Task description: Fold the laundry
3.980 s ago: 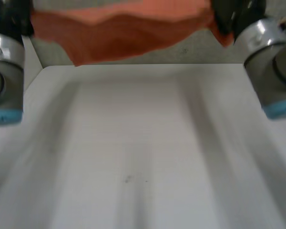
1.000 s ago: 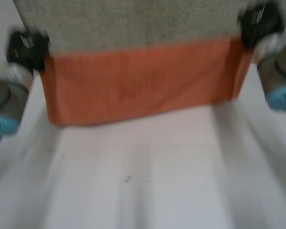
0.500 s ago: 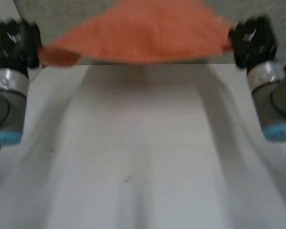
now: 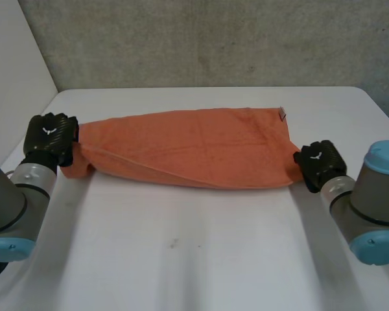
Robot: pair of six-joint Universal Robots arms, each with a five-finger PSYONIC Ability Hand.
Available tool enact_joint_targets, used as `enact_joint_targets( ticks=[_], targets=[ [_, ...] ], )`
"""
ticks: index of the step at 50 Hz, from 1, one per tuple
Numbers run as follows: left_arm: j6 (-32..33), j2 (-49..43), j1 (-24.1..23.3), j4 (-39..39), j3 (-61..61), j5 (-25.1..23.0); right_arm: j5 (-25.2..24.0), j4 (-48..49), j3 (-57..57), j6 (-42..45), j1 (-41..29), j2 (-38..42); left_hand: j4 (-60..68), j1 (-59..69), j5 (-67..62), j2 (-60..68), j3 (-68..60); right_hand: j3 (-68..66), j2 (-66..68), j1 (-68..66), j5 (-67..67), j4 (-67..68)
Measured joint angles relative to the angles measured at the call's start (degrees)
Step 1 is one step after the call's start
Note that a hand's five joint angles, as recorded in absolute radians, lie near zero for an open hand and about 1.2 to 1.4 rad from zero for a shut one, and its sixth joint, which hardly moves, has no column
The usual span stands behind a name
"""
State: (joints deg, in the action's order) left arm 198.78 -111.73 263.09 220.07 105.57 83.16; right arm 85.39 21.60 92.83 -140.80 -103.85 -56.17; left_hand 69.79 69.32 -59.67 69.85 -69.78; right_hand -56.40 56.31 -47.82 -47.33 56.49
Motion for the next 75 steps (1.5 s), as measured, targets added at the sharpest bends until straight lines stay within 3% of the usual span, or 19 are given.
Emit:
enact_joint_targets(
  ticks=[3,11,14,21,25,36,37,40,41,47,54,59,62,63,65,67,69,75],
  targets=[
    [-0.07,0.77,0.5,-0.04,0.59,0.02,0.05,-0.14,0.73,-5.07,2.16,-1.1,0.0,0.0,0.0,0.0,0.0,10.71,-10.69,8.33,10.49,-10.68],
    [-0.22,1.11,1.0,-0.13,1.02,0.06,-1.13,-0.68,0.75,-19.31,6.0,-2.05,0.0,0.0,0.0,0.0,0.0,14.92,-14.26,11.52,15.34,-15.39],
    [-0.39,1.05,1.04,-0.2,1.01,0.07,-4.1,-1.73,0.3,-22.19,7.15,-1.48,0.0,0.0,0.0,0.0,0.0,14.91,-14.26,11.52,15.33,-15.39],
    [-0.67,0.99,1.04,-0.3,0.95,0.08,-10.06,-3.42,-0.61,-22.66,9.28,-0.2,0.0,0.0,0.0,0.0,0.0,14.8,-14.14,11.48,15.19,-14.96],
    [-0.69,0.98,1.03,-0.3,0.91,0.08,-11.0,-3.66,-0.87,-22.55,9.76,0.04,0.0,0.0,0.0,0.0,0.0,14.8,-14.13,11.44,15.15,-14.8],
    [-0.68,0.96,1.0,-0.44,0.93,0.09,-10.94,-5.07,-2.23,-23.18,9.93,2.47,0.0,0.0,0.0,0.0,0.0,9.41,-9.58,7.41,11.64,-9.5],
    [-0.68,0.94,0.98,-0.62,0.97,0.09,-10.84,-5.18,-2.75,-23.76,9.92,3.28,0.0,0.0,0.0,0.0,0.0,-1.9,2.02,-1.91,0.74,1.81],
    [-0.68,0.93,0.95,-0.87,1.0,0.09,-10.73,-5.21,-3.17,-24.33,9.91,3.86,0.0,0.0,0.0,0.0,0.0,-3.95,3.74,-3.33,-1.16,3.84],
    [-0.68,0.97,0.94,-1.39,1.02,0.1,-10.5,-5.2,-3.79,-25.26,9.92,4.52,0.0,0.0,0.0,0.0,0.0,-9.89,10.07,-7.94,-7.42,10.03],
    [-0.64,2.24,1.14,-3.57,1.21,0.15,-9.66,-5.16,-4.86,-27.11,10.5,4.56,0.0,0.0,0.0,0.0,0.0,-11.45,11.34,-8.5,-8.98,11.82],
    [-0.45,5.23,2.08,-6.63,1.87,0.11,-8.92,-5.83,-3.68,-26.57,11.82,-0.97,0.0,0.0,0.0,0.0,0.0,-11.45,11.34,-8.5,-8.99,11.83],
    [-0.01,11.26,3.97,-14.71,3.0,0.0,-9.54,-11.64,-0.54,-19.7,12.9,-10.27,0.0,0.0,0.0,0.0,0.0,-11.47,11.34,-8.5,-8.99,11.83],
    [0.27,14.81,5.14,-21.42,3.45,-0.24,-9.73,-16.41,1.06,-13.47,13.57,-14.81,0.0,0.0,0.0,0.0,0.0,-11.47,11.34,-8.5,-8.99,11.83],
    [0.42,16.76,5.79,-25.61,3.62,-0.59,-9.7,-20.56,2.27,-7.82,14.28,-18.1,0.0,0.0,0.0,0.03,0.0,-11.49,11.34,-8.5,-8.99,11.83],
    [0.49,17.55,6.06,-27.42,3.71,-0.8,-9.64,-22.41,2.76,-5.28,14.63,-19.39,0.0,0.0,0.0,0.03,0.0,-11.53,11.34,-8.5,-8.99,11.83],
    [0.85,21.54,7.59,-36.79,3.98,-2.89,-9.22,-31.18,4.91,6.83,16.43,-24.79,0.0,0.0,0.0,0.06,0.0,-11.63,11.34,-8.5,-8.99,11.86],
    [1.14,23.58,8.61,-41.88,4.12,-5.06,-9.01,-36.14,5.96,13.19,17.45,-27.31,0.0,0.0,0.0,0.07,0.0,-11.64,11.34,-8.5,-8.99,11.87],
    [3.56,26.95,11.5,-50.77,4.97,-12.81,-9.07,-46.68,7.3,24.4,19.81,-31.48,0.0,0.0,0.0,0.07,0.0,-11.67,11.34,-8.5,-9.14,11.87]
  ],
)
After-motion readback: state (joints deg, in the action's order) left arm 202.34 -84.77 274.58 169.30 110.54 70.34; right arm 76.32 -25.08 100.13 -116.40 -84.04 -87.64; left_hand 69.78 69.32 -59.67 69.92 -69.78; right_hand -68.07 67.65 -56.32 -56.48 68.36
